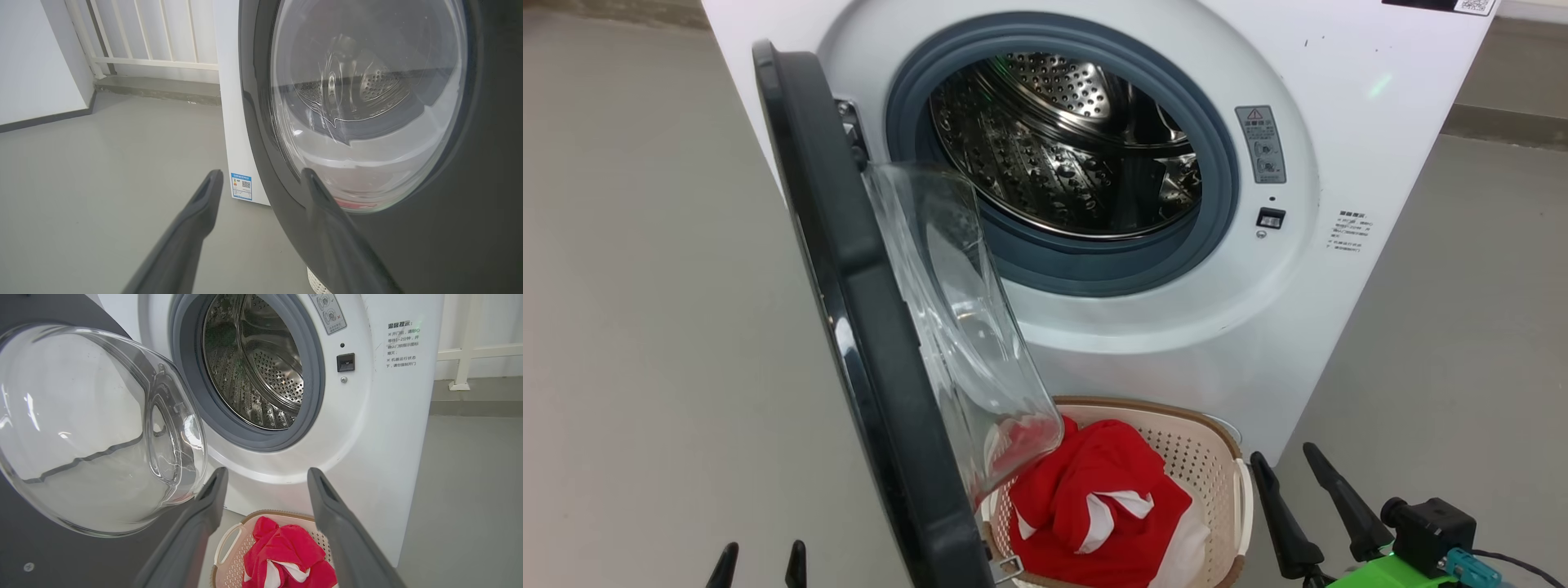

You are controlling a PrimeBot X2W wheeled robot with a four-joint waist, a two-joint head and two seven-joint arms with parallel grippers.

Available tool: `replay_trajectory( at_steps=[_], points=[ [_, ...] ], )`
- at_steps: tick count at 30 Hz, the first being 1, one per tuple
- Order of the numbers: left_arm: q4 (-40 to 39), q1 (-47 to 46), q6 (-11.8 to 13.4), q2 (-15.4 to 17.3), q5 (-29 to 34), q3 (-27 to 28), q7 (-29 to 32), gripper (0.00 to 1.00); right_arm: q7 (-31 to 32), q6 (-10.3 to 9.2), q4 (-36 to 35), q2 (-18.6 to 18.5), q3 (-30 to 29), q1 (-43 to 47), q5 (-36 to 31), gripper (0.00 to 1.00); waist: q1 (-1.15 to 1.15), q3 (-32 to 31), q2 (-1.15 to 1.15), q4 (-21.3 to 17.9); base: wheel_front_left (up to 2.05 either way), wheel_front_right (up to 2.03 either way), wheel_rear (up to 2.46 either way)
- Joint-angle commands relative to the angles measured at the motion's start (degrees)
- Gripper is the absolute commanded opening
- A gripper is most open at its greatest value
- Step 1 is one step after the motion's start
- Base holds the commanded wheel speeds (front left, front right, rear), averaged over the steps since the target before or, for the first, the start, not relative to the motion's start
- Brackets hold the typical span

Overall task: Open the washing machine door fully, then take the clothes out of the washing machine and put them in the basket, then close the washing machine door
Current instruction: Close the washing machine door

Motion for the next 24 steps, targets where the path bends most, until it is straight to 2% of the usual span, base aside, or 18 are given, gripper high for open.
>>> replay_trajectory(
  at_steps=[1, 10, 14, 15, 16, 17, 18, 22, 24],
  points=[
    [-1.2, -1.8, 0.1, 0.1, -0.4, 1.8, -0.7, 1.00, -0.4, 0.36, -1.5, -0.8, 1.0, -1.4, 0.1, 1.00, 0.00, 0.0, 0.00, 0.0, 0.00, 0.00, 0.00],
    [-1.3, -2.6, -0.1, 0.1, -1.2, 1.9, -0.7, 1.00, -0.4, 0.36, -1.5, -0.7, 0.8, -1.8, 0.2, 1.00, 0.00, 0.3, 0.00, -0.2, 0.00, 0.00, 0.00],
    [-1.9, -3.6, -0.2, 0.1, -5.3, 3.2, -0.7, 1.00, -0.4, 0.36, -1.4, -0.7, 0.7, -1.7, 0.1, 1.00, 0.00, 0.1, 0.00, -0.2, 0.00, 0.00, 0.00],
    [-2.0, -3.9, -0.3, 0.1, -6.9, 3.5, -0.7, 0.82, -0.4, 0.36, -1.4, -0.6, 0.7, -1.7, 0.1, 1.00, 0.00, 0.1, 0.00, -0.1, 0.00, 0.00, 0.00],
    [-2.1, -4.2, -0.4, 0.1, -8.3, 3.8, -0.7, 0.45, -0.4, 0.36, -1.4, -0.6, 0.6, -1.6, 0.1, 1.00, 0.00, 0.1, 0.00, -0.1, 0.00, 0.00, 0.00],
    [-2.2, -4.5, -0.5, 0.1, -9.2, 3.9, -0.7, 0.19, -0.4, 0.36, -1.4, -0.6, 0.6, -1.6, 0.0, 1.00, 0.00, 0.1, 0.00, -0.1, 0.00, 0.00, 0.00],
    [-2.1, -4.8, -0.6, 0.1, -10.6, 3.8, -0.7, 0.00, -0.4, 0.36, -1.4, -0.6, 0.6, -1.6, 0.0, 1.00, 0.00, 0.1, 0.00, -0.1, 0.00, 0.00, 0.00],
    [-2.7, -6.3, -0.9, 0.2, -15.5, 1.9, -0.7, 0.00, -0.4, 0.36, -1.4, -0.7, 0.7, -1.8, -0.1, 1.00, 0.00, 0.2, 0.00, -0.3, 0.00, 0.00, 0.00],
    [-3.4, -7.0, -0.9, 1.2, -18.1, 0.6, -0.7, 0.00, -0.4, 0.36, -1.4, -0.7, 0.7, -2.0, -0.1, 1.00, 0.00, 0.3, 0.00, -0.4, 0.00, 0.00, 0.00]
  ],
)
